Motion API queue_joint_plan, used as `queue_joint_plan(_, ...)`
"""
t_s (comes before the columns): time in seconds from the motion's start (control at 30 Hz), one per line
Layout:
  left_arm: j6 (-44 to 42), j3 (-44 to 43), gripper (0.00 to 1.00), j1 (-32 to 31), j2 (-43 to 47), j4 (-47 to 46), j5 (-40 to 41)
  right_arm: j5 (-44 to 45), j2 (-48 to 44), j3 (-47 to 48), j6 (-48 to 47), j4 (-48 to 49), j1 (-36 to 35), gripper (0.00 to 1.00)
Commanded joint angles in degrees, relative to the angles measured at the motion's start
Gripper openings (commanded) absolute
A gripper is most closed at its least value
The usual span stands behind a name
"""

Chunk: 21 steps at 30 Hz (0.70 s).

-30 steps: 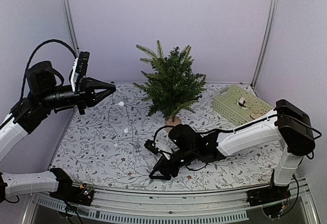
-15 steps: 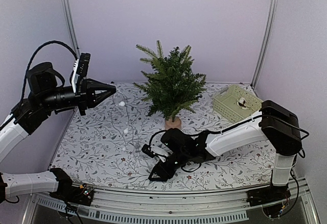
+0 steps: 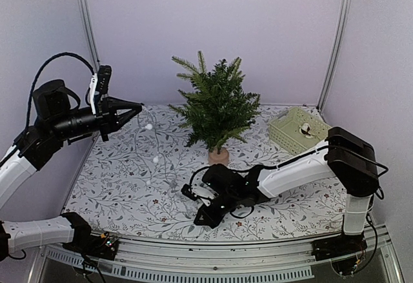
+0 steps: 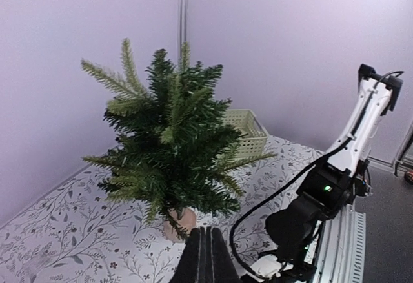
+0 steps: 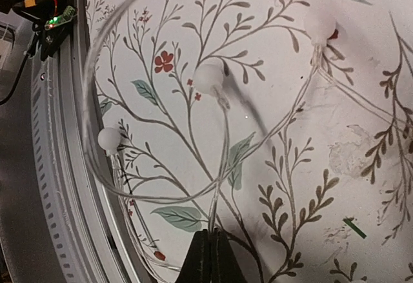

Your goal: Decorate the small christmas tree

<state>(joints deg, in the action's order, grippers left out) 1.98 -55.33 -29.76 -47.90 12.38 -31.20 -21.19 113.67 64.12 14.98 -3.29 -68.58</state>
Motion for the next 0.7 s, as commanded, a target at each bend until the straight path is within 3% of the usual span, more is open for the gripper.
queue_joint_plan(0.0, 3.32, 0.94, 0.0, 5.1, -1.16, -0.67, 9.59, 7.24, -9.52, -0.77, -1.24, -1.72, -0.09, 0.0)
queue_joint_plan(0.17, 10.72, 3.12, 0.0, 14.43, -2.72, -1.52, 18.19, 17.72, -21.63, -3.43, -2.63, -3.2, 0.34, 0.0)
queue_joint_plan(0.37, 18.1, 8.03, 0.0, 25.21, -3.22, -2.46, 23.07, 25.91, -33.79, -5.21, -4.89, -3.85, 1.95, 0.0)
queue_joint_plan(0.53, 21.66, 12.82, 0.0, 29.66, -3.98, -4.38, 25.99, 29.25, -41.59, -4.16, -8.77, -3.74, 3.58, 0.0)
queue_joint_plan(0.67, 23.32, 16.55, 0.0, 30.94, -4.66, -6.69, 23.02, 26.01, -45.8, 0.25, -9.96, -3.86, 8.34, 0.0)
